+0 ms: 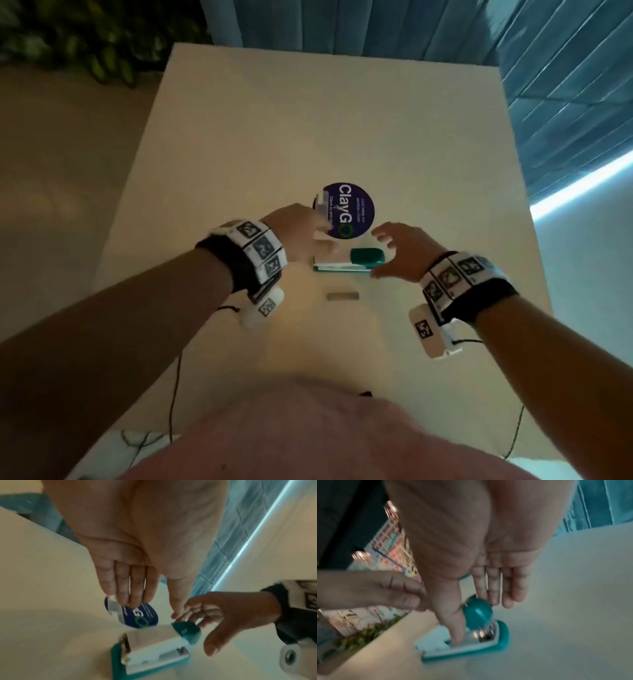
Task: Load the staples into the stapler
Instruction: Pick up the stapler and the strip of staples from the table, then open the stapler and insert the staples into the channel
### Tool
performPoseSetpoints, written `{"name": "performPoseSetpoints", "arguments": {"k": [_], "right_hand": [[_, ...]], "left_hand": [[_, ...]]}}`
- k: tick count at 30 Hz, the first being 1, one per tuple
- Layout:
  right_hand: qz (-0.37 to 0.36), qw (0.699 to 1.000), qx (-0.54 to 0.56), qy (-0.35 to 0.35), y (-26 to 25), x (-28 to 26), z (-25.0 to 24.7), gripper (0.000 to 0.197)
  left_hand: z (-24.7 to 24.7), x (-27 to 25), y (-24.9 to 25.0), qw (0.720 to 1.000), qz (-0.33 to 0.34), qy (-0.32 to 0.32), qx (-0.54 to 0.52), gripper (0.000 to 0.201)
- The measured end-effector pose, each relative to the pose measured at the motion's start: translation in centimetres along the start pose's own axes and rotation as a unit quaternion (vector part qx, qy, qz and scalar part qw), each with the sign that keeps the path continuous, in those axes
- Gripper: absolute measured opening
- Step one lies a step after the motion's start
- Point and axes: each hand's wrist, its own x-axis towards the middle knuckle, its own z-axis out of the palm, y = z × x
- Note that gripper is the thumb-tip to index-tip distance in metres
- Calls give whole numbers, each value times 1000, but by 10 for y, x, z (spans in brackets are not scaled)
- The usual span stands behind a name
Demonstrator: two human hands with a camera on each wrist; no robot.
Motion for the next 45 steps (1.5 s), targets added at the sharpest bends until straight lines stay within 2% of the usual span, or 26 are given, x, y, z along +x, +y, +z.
{"name": "performPoseSetpoints", "arguments": {"k": [3,6,9,12,16,23,28,34,42,45], "right_hand": [[-4,999,-36,-7,5,6,14,64],[-4,999,-23,36,10,10,24,46],[-12,999,-7,44,17,13,24,47],[-22,999,-5,30,22,15,24,47],[-30,999,20,40,23,12,25,42],[-31,998,39,46,28,16,27,35],[-28,997,45,52,28,15,29,37],[-24,998,35,57,29,15,32,35],[-24,998,18,49,27,14,32,35],[-8,999,-12,33,19,12,30,41]], "left_hand": [[14,16,22,997,50,-45,41,55],[36,30,34,996,67,-44,36,15],[49,38,35,996,83,-3,34,26],[50,37,35,993,107,35,36,19],[51,33,31,991,123,46,11,17],[24,1,4,975,148,131,-104,35],[4,-35,-40,976,105,155,-108,33],[16,-41,-83,982,43,163,-82,28],[41,-29,-100,988,-16,137,-71,24],[48,-27,-101,990,-25,119,-70,23]]}}
